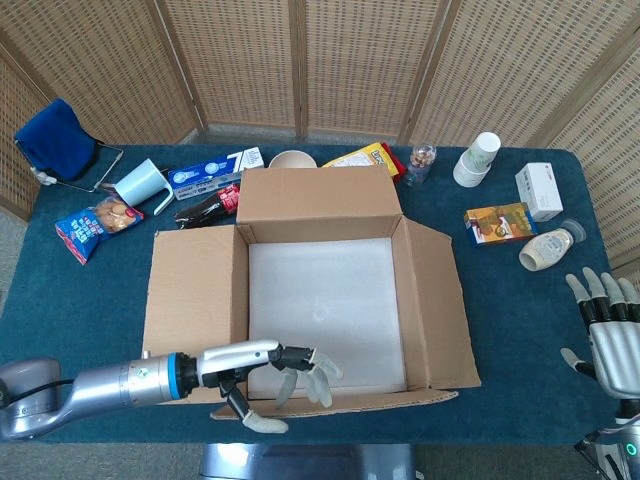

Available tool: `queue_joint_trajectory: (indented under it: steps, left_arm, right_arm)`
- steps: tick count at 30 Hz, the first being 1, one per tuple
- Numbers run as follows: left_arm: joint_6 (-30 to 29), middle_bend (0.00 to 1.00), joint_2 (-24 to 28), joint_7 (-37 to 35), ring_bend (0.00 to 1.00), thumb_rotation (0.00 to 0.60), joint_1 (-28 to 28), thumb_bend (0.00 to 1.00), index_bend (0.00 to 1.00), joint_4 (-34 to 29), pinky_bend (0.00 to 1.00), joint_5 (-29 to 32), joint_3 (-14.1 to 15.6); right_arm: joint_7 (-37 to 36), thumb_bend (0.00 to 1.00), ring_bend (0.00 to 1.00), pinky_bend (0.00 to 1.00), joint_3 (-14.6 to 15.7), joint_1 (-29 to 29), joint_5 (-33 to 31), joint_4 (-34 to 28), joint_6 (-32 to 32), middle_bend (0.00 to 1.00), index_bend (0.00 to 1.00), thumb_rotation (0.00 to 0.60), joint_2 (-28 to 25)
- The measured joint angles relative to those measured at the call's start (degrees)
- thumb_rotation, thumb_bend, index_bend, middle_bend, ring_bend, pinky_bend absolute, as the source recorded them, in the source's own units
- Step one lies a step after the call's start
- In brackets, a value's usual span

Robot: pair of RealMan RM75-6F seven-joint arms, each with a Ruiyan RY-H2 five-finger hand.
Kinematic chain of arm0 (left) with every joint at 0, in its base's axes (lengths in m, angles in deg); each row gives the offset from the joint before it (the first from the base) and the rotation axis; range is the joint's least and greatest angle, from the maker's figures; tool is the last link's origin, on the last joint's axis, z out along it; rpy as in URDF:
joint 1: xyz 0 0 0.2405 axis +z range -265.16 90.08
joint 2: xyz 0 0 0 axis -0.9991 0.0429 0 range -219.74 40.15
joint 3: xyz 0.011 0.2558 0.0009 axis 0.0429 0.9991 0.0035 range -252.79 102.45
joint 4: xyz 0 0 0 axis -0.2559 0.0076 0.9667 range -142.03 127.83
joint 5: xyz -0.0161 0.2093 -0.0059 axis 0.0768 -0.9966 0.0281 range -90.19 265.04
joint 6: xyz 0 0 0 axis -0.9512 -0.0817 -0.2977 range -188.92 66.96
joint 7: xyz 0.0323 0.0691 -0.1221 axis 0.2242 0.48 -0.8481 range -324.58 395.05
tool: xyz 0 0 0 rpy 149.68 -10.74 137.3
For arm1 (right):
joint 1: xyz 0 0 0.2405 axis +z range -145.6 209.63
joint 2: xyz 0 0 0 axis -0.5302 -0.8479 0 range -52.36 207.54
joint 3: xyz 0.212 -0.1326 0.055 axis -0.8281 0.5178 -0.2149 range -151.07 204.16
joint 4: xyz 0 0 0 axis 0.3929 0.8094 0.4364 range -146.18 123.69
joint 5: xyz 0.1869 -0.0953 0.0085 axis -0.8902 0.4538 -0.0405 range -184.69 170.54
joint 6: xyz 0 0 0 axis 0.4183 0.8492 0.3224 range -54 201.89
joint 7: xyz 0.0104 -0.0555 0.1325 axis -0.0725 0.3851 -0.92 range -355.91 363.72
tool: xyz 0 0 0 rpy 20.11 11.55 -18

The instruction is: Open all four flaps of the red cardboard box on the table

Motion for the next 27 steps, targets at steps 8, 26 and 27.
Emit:
queue_joint_trajectory:
  steps: [8,26,27]
  left_arm:
    - [-2.1,0.36,-2.6,-0.5,0.37,0.529,-1.6,0.0,0.17,0.6,0.59,0.0,2.2]
    - [-0.5,0.36,-10.7,1.9,0.37,0.534,-4.7,0.0,0.17,3.4,0.6,2.7,6.1]
    - [0.0,0.36,-10.9,2.4,0.37,0.535,-5.0,0.0,0.17,3.4,0.6,2.9,6.2]
  right_arm:
    - [0.5,0.06,0.0,0.06,0.0,0.1,-0.2,0.0,-0.3,0.0,0.03,0.6,0.2]
    - [0.1,0.06,0.0,0.06,0.0,0.1,-0.3,0.1,-0.7,0.0,0.03,0.6,0.2]
    - [0.1,0.06,0.0,0.06,0.1,0.1,-0.3,0.1,-0.7,0.0,0.03,0.6,0.2]
